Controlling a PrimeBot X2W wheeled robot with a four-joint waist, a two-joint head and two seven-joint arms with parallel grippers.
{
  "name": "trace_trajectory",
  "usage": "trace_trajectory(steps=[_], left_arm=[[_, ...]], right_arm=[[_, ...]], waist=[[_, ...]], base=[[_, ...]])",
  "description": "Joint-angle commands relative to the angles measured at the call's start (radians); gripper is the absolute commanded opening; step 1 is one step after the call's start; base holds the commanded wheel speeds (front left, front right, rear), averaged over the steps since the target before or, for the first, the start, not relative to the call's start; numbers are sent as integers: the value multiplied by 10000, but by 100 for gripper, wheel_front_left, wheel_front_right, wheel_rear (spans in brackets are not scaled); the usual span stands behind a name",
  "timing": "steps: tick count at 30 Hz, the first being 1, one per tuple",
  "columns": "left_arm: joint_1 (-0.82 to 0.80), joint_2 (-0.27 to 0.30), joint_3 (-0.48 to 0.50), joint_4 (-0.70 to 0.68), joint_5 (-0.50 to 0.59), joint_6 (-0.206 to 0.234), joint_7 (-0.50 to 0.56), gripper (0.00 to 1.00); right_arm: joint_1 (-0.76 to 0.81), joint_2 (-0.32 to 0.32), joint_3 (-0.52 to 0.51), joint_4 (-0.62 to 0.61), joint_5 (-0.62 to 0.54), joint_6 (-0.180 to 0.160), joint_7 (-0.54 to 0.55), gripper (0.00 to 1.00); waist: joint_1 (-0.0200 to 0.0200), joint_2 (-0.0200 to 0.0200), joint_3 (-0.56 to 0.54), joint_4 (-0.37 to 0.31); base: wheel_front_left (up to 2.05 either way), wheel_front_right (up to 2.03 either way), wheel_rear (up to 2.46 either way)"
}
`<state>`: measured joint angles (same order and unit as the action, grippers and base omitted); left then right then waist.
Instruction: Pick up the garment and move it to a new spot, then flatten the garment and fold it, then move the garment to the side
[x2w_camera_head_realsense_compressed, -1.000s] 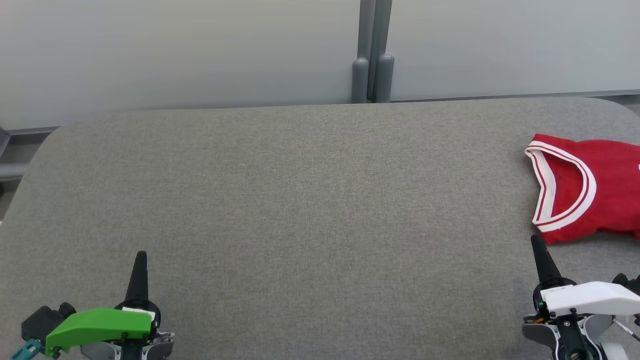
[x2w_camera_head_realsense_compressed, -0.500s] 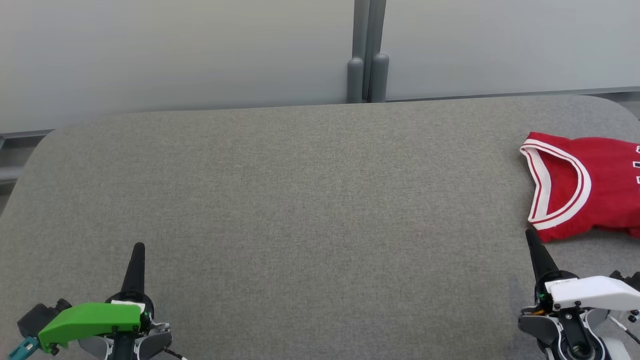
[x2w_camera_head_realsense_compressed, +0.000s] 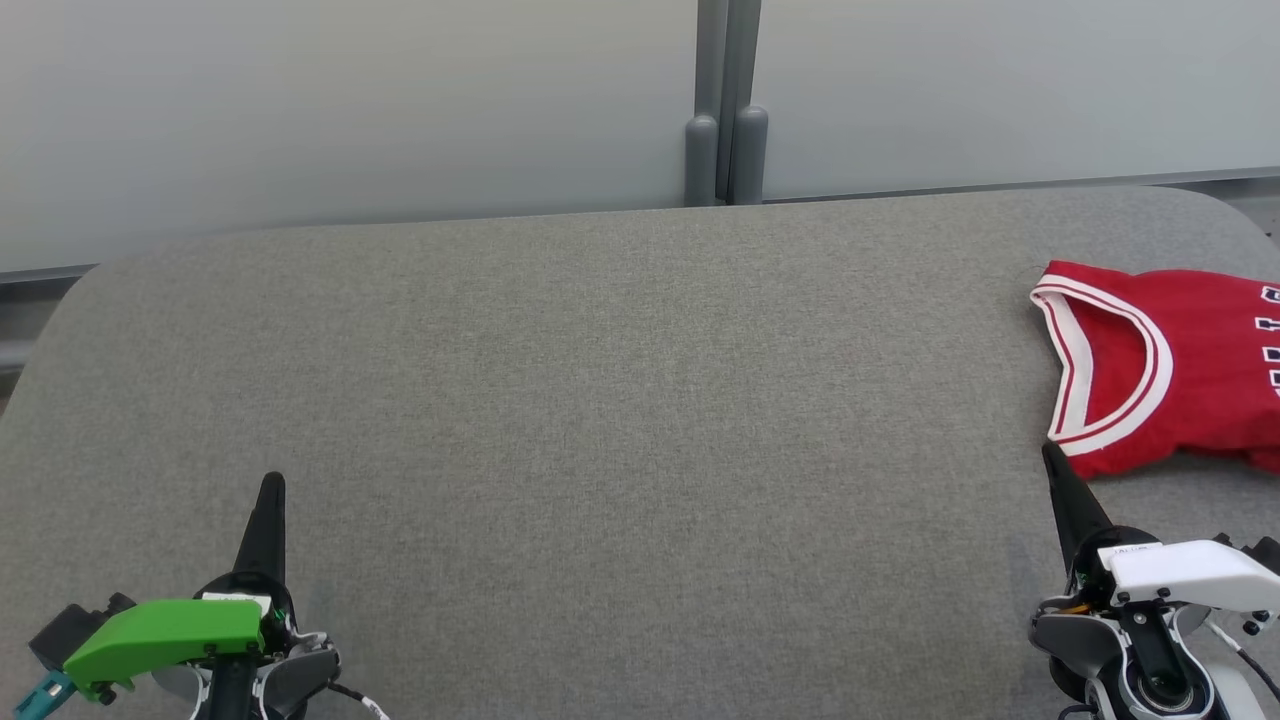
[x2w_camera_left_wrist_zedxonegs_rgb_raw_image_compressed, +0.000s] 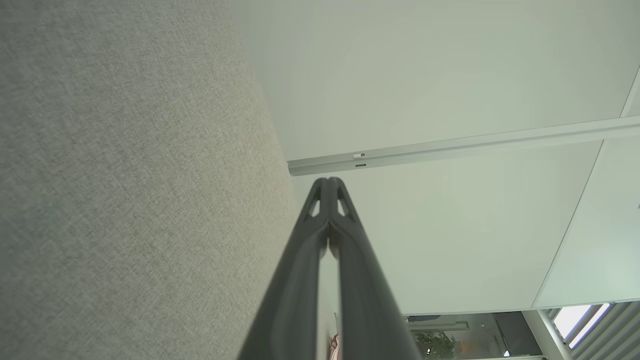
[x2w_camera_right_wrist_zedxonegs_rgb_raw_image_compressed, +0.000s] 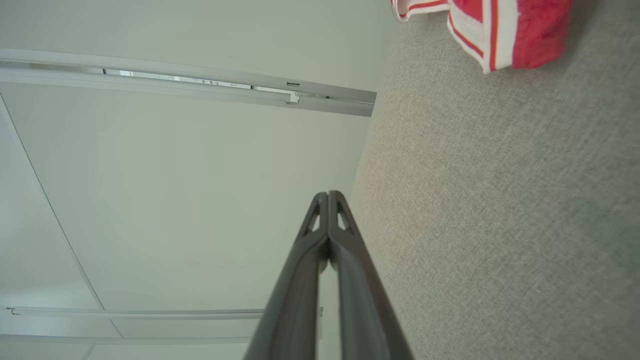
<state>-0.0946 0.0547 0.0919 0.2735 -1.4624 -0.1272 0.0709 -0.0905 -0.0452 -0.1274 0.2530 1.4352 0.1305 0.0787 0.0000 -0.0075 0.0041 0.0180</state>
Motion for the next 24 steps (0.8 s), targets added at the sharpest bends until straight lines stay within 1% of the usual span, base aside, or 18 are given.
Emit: trace_trajectory(steps=[1,20,24], left_arm=[[-232,3,53,-65,-293,-47,76,0],[-363,-50,228,-159,-1527,-62,429,0],[-362,-48,224,-157,-1493,-61,411,0]], right_arm=[[-190,-69,11,3,273,4,76,0],[-409,-76,82,99,1757,4,442,0],[-383,-76,84,99,1775,4,439,0]], waist=[[0,63,0,-14],[0,74,-3,-172],[0,75,-3,-180]], base=[[0,0,0],[0,0,0],[0,0,0]])
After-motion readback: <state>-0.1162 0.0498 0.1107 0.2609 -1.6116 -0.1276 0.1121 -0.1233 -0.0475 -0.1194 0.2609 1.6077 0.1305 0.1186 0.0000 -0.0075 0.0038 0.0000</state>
